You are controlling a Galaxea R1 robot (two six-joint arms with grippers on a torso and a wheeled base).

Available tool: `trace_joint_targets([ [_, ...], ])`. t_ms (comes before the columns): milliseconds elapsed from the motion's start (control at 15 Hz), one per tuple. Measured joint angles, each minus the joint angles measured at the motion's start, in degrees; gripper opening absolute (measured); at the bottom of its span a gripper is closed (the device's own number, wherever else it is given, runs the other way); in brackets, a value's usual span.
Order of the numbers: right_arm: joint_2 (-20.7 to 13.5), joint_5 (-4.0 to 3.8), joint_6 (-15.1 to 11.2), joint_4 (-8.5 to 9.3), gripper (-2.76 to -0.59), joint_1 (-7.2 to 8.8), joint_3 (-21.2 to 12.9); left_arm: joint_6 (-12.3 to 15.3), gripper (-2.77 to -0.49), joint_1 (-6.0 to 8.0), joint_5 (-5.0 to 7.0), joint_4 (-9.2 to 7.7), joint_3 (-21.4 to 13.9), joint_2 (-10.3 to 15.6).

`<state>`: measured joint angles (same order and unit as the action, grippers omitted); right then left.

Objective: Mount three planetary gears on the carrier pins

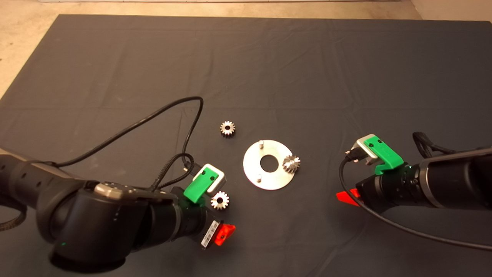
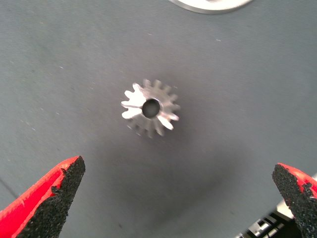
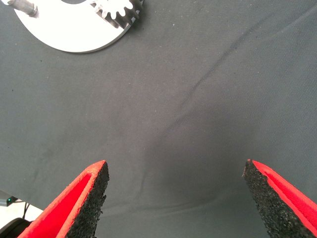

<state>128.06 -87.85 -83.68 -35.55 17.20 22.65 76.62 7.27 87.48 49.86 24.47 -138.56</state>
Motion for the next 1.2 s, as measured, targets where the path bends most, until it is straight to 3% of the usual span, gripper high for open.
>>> trace_joint_targets([
  [467, 0.02, 0.04, 0.0, -0.02, -1.34, -0.24, 0.0, -2.01, -0.5, -1.43, 0.0, 1.88, 2.6, -0.35],
  [933, 0.05, 0.03, -0.02, -0.28, -1.34, -4.04, 0.0, -2.39, -0.5, -2.04, -0.05, 2.26, 3.58, -1.68],
  [1200, 0.02, 0.02, -0.02, -2.11, -1.34, -6.57, 0.0, -2.42, -0.5, -2.04, -0.02, 2.26, 3.58, -2.07],
])
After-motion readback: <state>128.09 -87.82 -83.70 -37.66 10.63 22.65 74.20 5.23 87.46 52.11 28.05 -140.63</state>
